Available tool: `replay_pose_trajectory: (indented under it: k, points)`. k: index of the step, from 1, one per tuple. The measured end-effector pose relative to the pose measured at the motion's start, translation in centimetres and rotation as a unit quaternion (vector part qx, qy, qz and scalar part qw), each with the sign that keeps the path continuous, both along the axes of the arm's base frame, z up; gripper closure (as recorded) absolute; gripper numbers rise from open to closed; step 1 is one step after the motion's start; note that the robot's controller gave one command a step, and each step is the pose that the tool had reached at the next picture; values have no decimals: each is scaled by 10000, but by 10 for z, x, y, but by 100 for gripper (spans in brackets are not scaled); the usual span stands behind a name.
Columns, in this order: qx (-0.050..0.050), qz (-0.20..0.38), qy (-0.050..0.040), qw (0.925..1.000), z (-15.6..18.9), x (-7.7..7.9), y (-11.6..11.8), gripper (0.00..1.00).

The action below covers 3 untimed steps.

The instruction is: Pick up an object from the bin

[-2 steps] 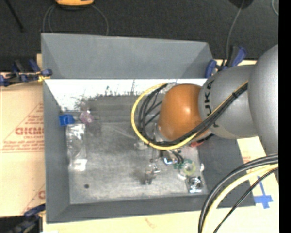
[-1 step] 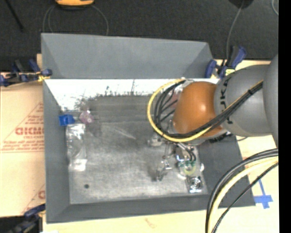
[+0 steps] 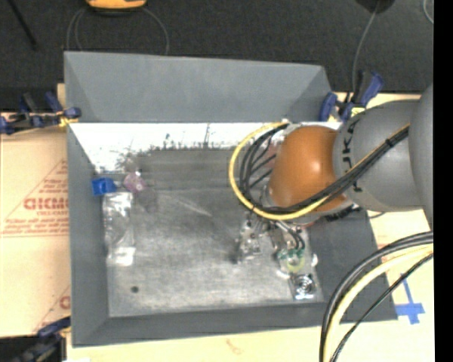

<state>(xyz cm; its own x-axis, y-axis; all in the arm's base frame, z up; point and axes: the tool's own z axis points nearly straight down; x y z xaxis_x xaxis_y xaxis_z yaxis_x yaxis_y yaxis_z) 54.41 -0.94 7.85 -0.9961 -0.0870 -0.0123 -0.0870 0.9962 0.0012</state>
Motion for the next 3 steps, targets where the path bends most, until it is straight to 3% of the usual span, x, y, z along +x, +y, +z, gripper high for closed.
replay_pose_trajectory:
  k: [1, 2, 3]
  points:
    - [-1, -5, 29, 10000, -2, -2, 0, 0]
    - [0, -78, -16, 10000, -4, 10, -50, 0]
    - [-18, 7, 39, 10000, -2, -47, -102, 0]
